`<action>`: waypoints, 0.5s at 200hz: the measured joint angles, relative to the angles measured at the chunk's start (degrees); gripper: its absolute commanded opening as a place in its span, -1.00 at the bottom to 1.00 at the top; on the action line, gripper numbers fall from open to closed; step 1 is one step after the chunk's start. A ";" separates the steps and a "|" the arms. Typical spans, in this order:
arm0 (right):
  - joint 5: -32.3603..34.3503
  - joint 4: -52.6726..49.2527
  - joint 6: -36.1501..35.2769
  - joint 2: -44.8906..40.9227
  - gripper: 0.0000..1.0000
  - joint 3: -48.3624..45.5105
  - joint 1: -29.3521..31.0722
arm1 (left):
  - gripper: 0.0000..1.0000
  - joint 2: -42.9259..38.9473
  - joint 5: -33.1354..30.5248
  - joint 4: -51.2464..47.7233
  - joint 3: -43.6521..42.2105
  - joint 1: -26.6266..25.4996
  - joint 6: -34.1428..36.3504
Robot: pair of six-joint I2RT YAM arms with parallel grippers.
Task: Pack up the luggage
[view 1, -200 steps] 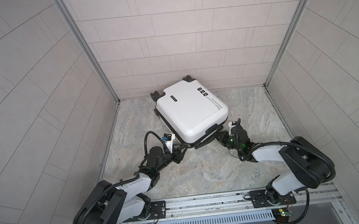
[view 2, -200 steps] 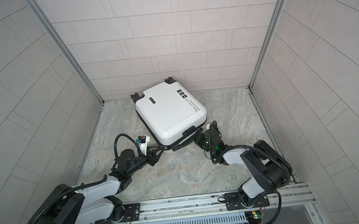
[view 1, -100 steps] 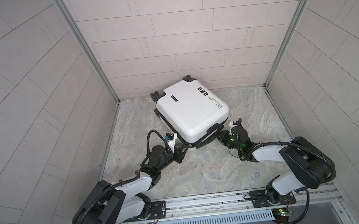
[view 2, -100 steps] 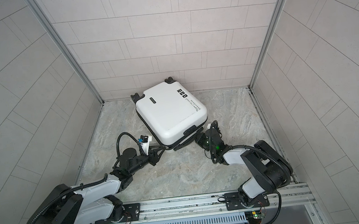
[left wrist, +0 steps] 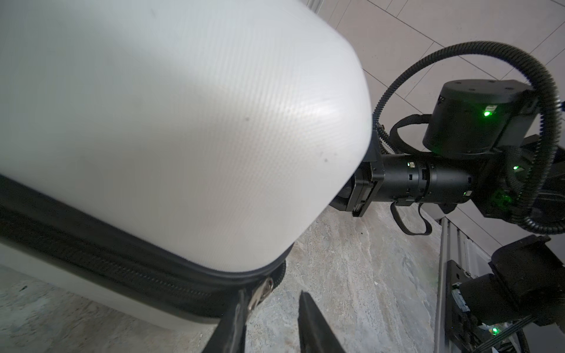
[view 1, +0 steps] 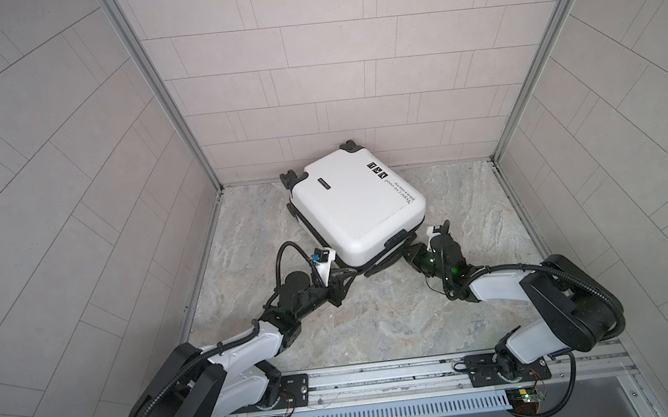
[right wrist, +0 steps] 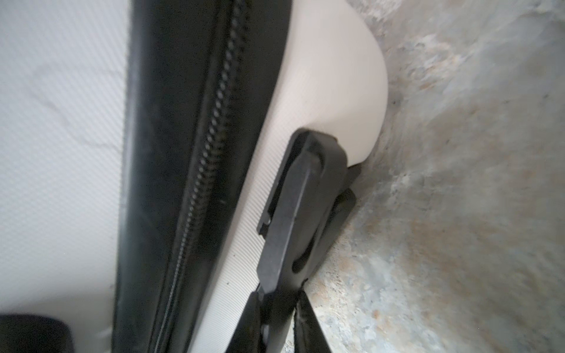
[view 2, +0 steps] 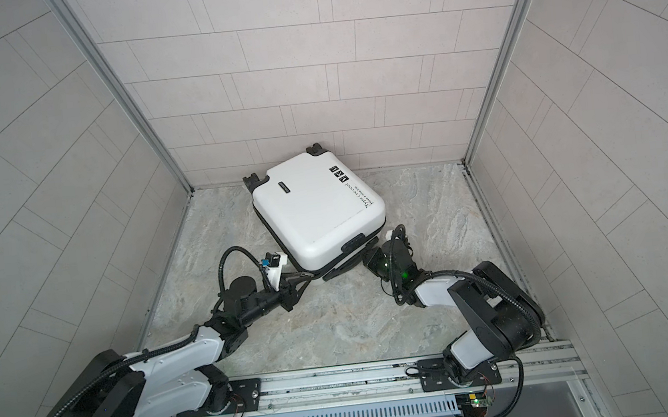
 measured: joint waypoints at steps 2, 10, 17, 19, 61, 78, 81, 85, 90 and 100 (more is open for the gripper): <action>0.00 0.00 0.00 0.00 -1.00 -0.02 0.00 | -0.43 0.00 -0.04 -0.07 0.00 0.00 0.04; 0.00 0.00 0.00 0.00 -1.00 0.00 0.00 | -0.47 0.02 -0.17 -0.55 0.07 -0.04 0.26; 0.02 0.00 0.00 0.00 -1.00 -0.02 0.00 | -0.50 0.09 -0.28 -0.90 0.17 -0.04 0.33; 0.02 0.00 0.00 0.00 -1.00 -0.02 0.00 | -0.51 0.11 -0.37 -1.01 0.20 -0.04 0.35; 0.04 0.13 0.00 -0.07 -1.00 -0.11 0.00 | -0.48 0.31 -1.42 -1.73 0.74 -0.04 0.50; 0.04 0.13 -0.02 -0.09 -1.00 -0.11 0.00 | -0.48 0.26 -1.44 -1.70 0.74 -0.04 0.46; 0.04 0.13 -0.02 -0.09 -1.00 -0.11 0.00 | -0.49 0.24 -1.44 -1.70 0.74 -0.04 0.46; 0.04 0.13 -0.02 -0.09 -1.00 -0.11 0.00 | -0.49 0.24 -1.44 -1.70 0.74 -0.04 0.46; 0.04 0.13 -0.02 -0.09 -1.00 -0.11 0.00 | -0.50 0.22 -1.44 -1.70 0.74 -0.04 0.48; 0.07 0.13 -0.07 -0.11 -1.00 -0.11 0.00 | -0.51 0.22 -1.42 -1.77 0.79 -0.04 0.46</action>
